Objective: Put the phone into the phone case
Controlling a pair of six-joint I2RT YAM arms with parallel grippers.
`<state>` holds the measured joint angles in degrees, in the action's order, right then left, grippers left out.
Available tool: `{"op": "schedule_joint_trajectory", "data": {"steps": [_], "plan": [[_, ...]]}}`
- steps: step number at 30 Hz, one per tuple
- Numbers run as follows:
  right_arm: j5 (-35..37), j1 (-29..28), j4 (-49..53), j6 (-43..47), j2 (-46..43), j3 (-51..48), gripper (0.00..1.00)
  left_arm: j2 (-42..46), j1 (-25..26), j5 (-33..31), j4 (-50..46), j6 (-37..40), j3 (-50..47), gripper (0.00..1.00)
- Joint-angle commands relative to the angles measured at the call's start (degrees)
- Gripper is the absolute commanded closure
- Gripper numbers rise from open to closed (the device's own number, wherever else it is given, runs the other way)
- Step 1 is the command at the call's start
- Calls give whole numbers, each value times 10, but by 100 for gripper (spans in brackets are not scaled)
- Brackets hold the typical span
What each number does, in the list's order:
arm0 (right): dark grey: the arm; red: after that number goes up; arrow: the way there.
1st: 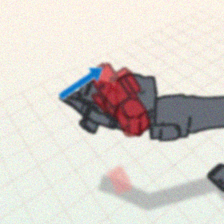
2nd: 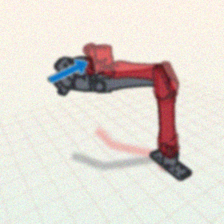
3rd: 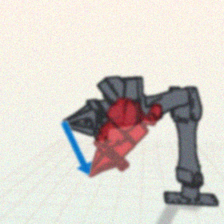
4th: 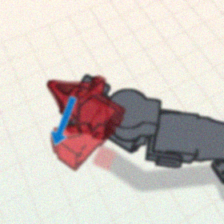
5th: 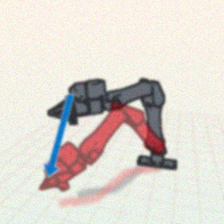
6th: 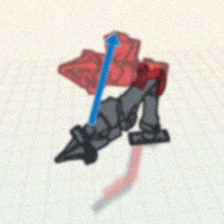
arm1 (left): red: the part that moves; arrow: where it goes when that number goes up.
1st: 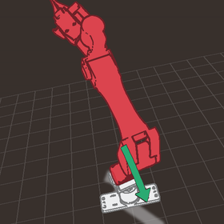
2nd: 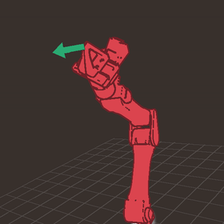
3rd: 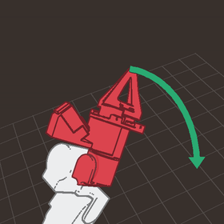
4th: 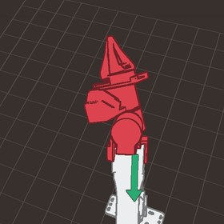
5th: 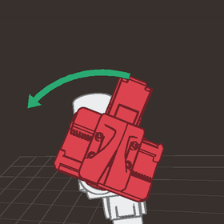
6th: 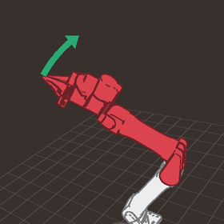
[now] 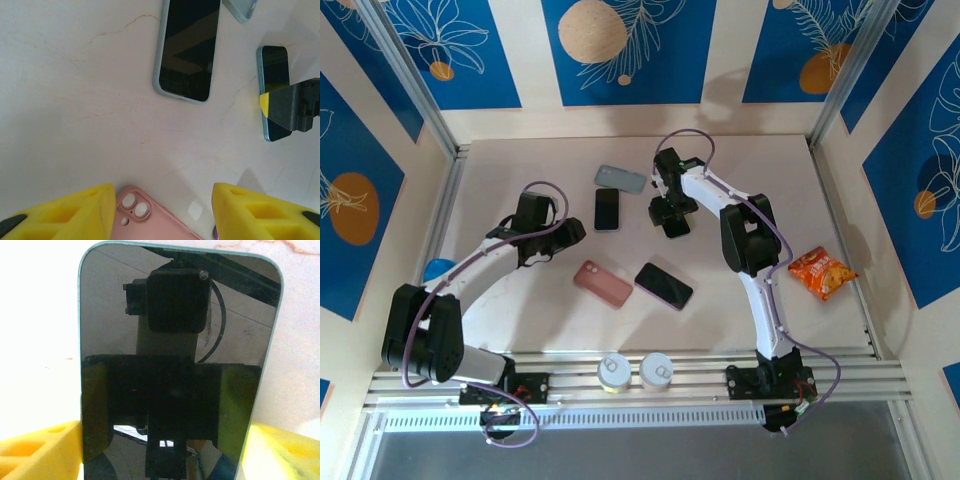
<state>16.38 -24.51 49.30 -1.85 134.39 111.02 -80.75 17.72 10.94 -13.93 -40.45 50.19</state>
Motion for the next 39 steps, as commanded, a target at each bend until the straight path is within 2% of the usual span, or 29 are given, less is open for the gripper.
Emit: {"op": "schedule_joint_trajectory", "data": {"steps": [1,5,8,16,23,27,39], "plan": [[5,-11,22,7,32,-7,28,17,4,1,6,-4,-10,47],[16,-19,22,11,24,-12,39,20,4,0,4,2,-12,48],[16,-21,10,13,-5,-30,42,19,4,3,6,8,-10,49],[-25,-36,-28,47,-127,-119,43,-23,14,65,50,20,12,50],[-65,-48,-34,61,-195,-176,43,-124,21,185,128,4,47,50],[-99,-50,-41,55,-221,-200,44,-164,25,222,171,-18,66,49],[-141,-68,-43,32,-245,-214,43,-251,61,267,264,-80,122,46]]}}
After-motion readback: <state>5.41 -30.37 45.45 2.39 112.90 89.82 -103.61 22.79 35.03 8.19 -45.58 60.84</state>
